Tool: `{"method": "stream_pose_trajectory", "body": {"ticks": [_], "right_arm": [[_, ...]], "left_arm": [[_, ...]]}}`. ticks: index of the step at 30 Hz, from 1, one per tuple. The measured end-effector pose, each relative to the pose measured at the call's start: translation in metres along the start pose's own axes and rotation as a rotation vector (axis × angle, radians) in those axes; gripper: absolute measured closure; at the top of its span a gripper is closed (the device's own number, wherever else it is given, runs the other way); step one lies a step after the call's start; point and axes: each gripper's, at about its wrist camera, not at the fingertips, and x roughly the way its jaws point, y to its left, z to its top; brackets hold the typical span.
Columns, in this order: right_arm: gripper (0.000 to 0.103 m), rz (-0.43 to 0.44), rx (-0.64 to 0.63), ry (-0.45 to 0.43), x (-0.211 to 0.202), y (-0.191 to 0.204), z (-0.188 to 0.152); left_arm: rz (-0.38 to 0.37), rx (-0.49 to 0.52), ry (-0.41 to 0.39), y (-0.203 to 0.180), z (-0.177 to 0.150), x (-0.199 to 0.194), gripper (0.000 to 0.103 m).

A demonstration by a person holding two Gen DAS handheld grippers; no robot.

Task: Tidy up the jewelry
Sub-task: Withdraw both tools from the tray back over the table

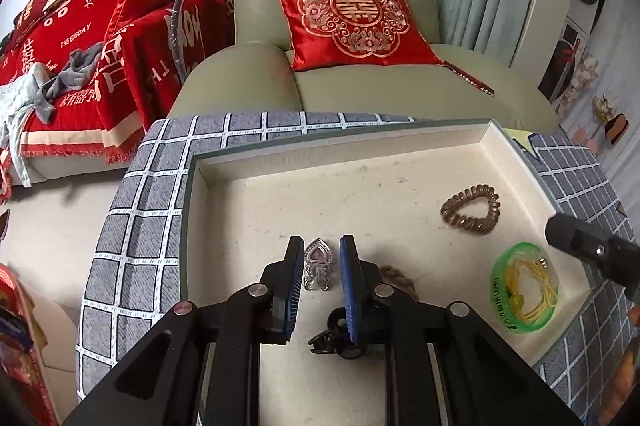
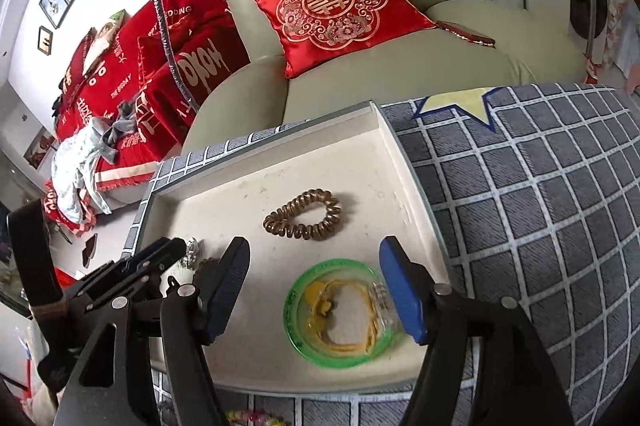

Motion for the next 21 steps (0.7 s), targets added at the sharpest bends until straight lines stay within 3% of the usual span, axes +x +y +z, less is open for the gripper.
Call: {"method": "stream_pose_trajectory", "body": {"ticks": [4,5,6,8,12,15,21], "right_arm": [[0.026,0.000,0.006,-0.005,-0.009,-0.003,-0.005],[0.024,0.003,0.009,-0.007,-0.012,-0.003,-0.007],[0.024,0.004,0.010,-0.007,-0.014,-0.004,-0.008],[0.024,0.009,0.020,-0.009,-0.020,-0.006,-0.012],[0.020,0.031,0.028,-0.020,-0.034,-0.008,-0.019],[0.000,0.066,0.029,-0.040,-0.049,-0.006,-0.027],[0.000,0.104,0.021,-0.124,-0.087,-0.001,-0.050]], "left_arm": [[-0.029,-0.018,-0.024,-0.001,0.003,-0.011,0.069],[-0.034,-0.020,-0.027,-0.002,0.004,-0.014,0.040],[-0.032,-0.024,-0.031,-0.002,0.004,-0.017,0.000],[-0.010,-0.029,-0.086,-0.002,0.002,-0.029,0.000],[-0.005,0.019,-0.109,-0.004,-0.002,-0.046,0.000],[0.012,0.045,-0.131,-0.001,-0.010,-0.066,0.000],[0.006,0.092,-0.135,0.005,-0.046,-0.103,0.000]]}}
